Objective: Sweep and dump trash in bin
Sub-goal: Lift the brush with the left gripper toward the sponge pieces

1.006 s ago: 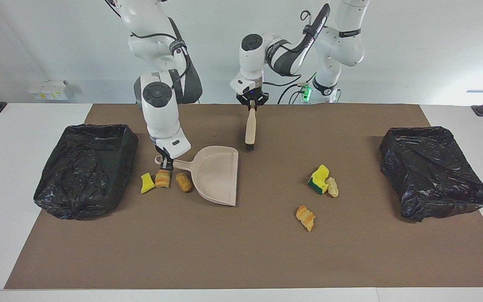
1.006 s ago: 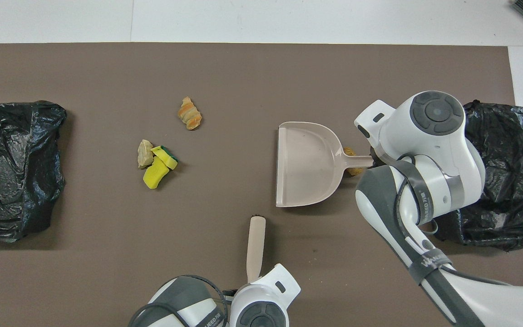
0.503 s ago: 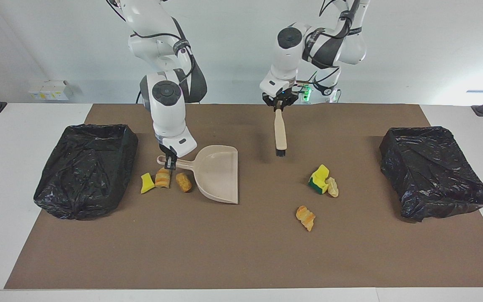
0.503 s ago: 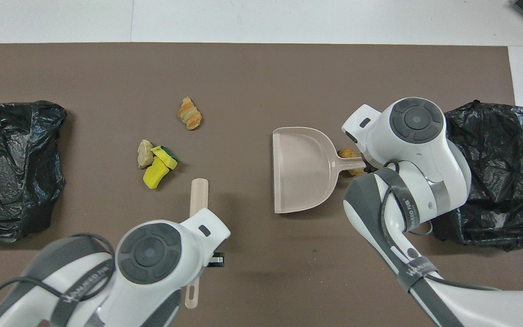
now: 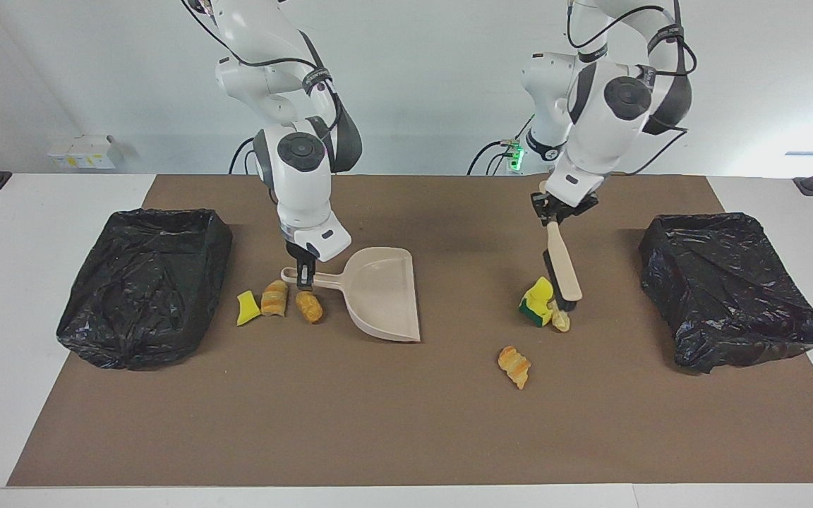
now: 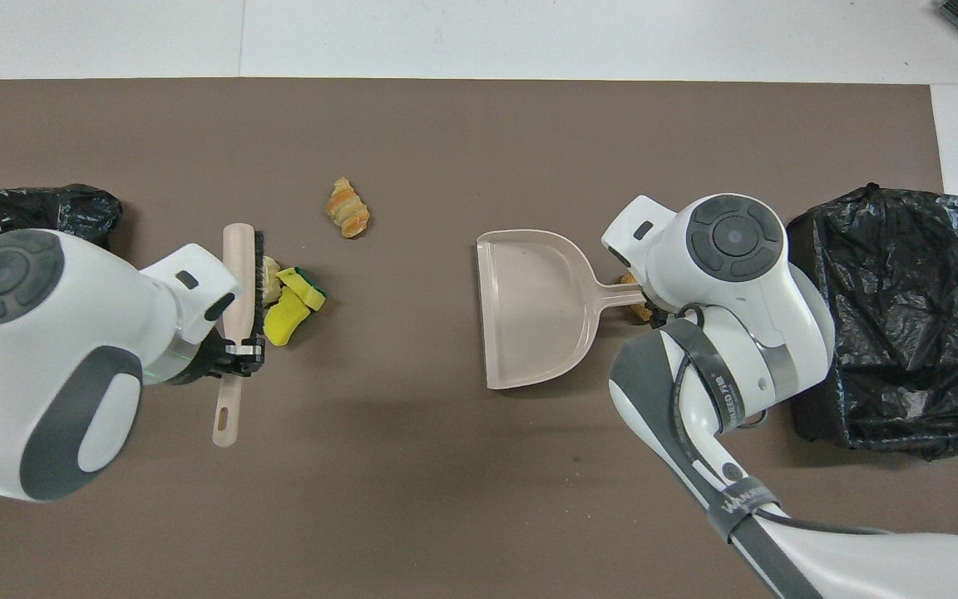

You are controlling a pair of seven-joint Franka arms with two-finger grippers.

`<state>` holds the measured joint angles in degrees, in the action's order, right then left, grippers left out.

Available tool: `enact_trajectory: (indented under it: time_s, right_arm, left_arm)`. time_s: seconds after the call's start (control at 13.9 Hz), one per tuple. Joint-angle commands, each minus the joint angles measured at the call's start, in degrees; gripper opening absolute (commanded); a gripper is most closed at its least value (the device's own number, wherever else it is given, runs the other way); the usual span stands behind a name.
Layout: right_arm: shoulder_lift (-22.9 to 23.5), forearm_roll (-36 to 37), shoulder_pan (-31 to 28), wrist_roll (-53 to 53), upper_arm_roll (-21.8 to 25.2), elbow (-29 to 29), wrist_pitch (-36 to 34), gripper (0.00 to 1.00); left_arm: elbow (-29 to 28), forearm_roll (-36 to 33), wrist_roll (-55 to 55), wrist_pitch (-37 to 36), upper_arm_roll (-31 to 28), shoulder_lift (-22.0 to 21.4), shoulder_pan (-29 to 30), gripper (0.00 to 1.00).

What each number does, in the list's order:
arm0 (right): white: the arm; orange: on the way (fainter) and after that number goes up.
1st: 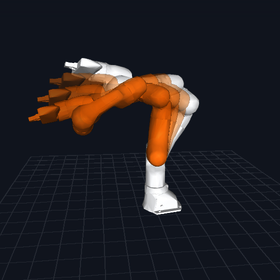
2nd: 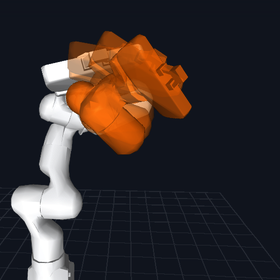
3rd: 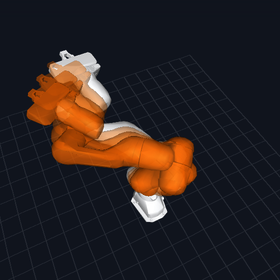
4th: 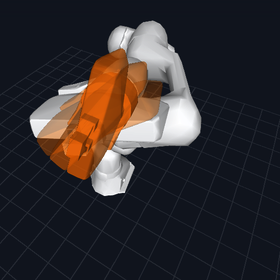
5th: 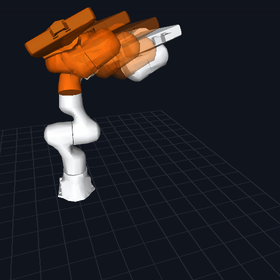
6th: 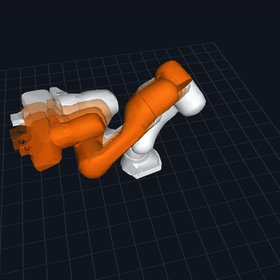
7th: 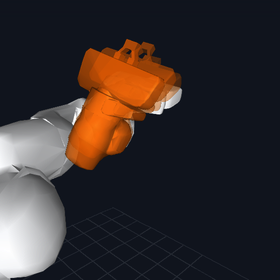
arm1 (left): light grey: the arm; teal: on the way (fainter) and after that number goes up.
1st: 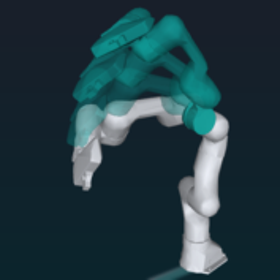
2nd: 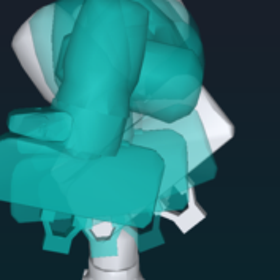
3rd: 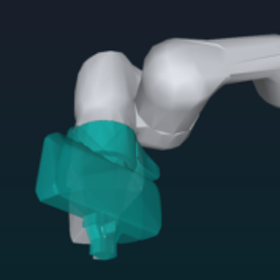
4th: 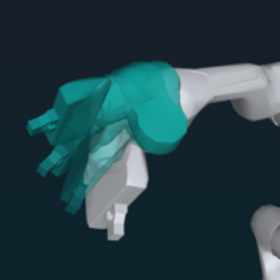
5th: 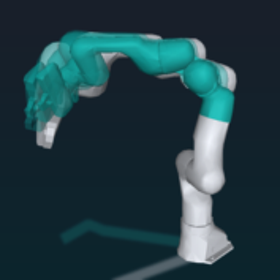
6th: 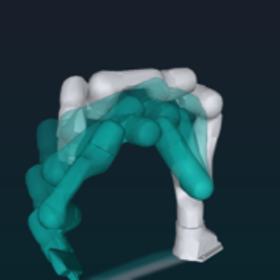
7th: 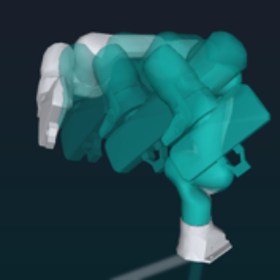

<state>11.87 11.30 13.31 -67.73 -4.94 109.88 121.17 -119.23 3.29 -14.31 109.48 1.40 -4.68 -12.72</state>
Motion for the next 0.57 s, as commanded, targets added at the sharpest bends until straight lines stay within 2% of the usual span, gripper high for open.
enact_trajectory:
  time_s: [0.0,0.22,0.5]
  right_arm:
    - [-0.4,2.0,1.3,-0.7,0.0,0.8,0.5,0.0]
    - [-0.6,3.0,1.4,-0.7,-0.1,0.9,0.5,0.0]
    - [-0.6,3.0,2.2,2.7,-0.1,1.8,0.6,0.0]
  left_arm:
    - [1.6,-0.7,4.7,2.8,1.0,3.0,5.7,0.0]
    - [-0.2,-0.6,6.6,6.5,1.0,6.3,7.1,0.0]
    - [-7.8,-0.4,4.7,6.8,1.1,4.2,6.4,0.0]
